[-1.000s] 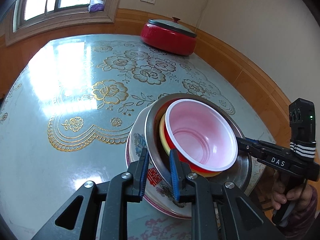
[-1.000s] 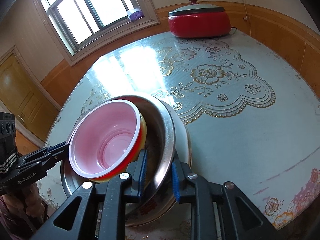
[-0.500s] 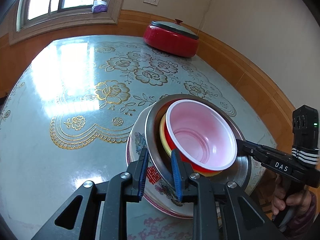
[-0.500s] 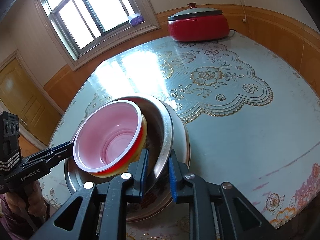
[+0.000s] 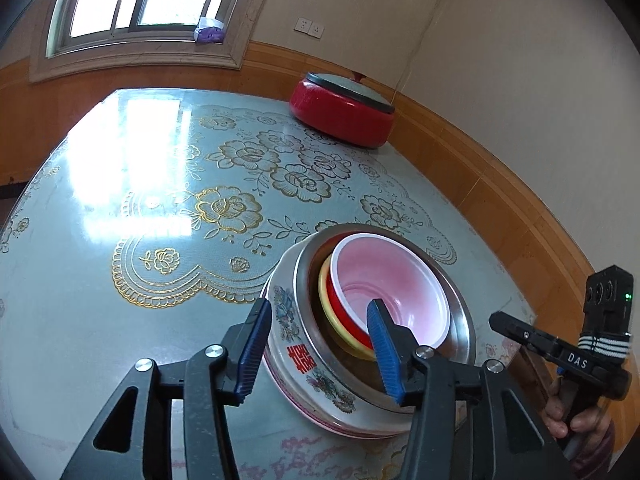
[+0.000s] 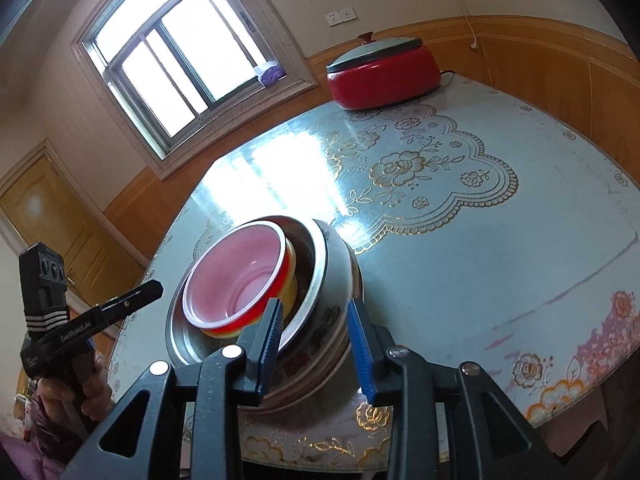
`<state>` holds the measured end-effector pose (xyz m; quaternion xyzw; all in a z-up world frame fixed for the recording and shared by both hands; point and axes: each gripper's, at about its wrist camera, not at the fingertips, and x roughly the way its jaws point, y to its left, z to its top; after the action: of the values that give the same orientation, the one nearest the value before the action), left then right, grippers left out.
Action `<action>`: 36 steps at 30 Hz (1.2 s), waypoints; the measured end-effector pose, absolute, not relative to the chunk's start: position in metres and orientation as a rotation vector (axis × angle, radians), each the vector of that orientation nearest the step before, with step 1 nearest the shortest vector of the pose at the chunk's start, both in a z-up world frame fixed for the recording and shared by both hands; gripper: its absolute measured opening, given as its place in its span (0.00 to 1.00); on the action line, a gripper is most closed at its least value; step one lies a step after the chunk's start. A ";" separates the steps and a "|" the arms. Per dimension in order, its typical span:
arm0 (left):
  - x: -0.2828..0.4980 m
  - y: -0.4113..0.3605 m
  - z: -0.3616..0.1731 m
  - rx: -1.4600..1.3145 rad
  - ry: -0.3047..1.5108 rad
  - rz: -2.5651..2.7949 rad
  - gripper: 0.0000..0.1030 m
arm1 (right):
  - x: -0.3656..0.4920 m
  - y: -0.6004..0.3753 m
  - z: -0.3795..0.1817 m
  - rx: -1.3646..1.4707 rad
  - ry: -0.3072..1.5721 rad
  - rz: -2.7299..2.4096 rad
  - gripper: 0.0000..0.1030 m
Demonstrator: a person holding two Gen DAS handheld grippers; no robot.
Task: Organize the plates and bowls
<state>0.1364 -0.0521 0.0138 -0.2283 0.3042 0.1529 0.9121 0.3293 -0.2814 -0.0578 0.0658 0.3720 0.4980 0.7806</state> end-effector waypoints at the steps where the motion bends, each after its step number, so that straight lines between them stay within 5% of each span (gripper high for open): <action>1: 0.135 -0.049 0.013 -0.475 0.626 0.316 0.49 | 0.326 -0.284 -0.060 0.140 0.816 1.083 0.32; 15: 0.115 -0.025 -0.021 -0.369 0.761 0.198 0.47 | 0.256 -0.254 -0.097 0.135 0.986 1.118 0.33; 27: 0.124 -0.023 -0.037 -0.285 0.836 0.011 0.46 | 0.223 -0.235 -0.082 0.088 0.921 0.894 0.33; 36: 0.135 0.006 -0.037 -0.352 0.846 0.085 0.46 | 0.276 -0.291 -0.071 0.404 0.882 0.675 0.33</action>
<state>0.1348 0.0056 -0.0374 -0.1701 0.4084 0.0409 0.8959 0.2760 -0.2909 -0.0714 0.1905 0.4157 0.3181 0.8305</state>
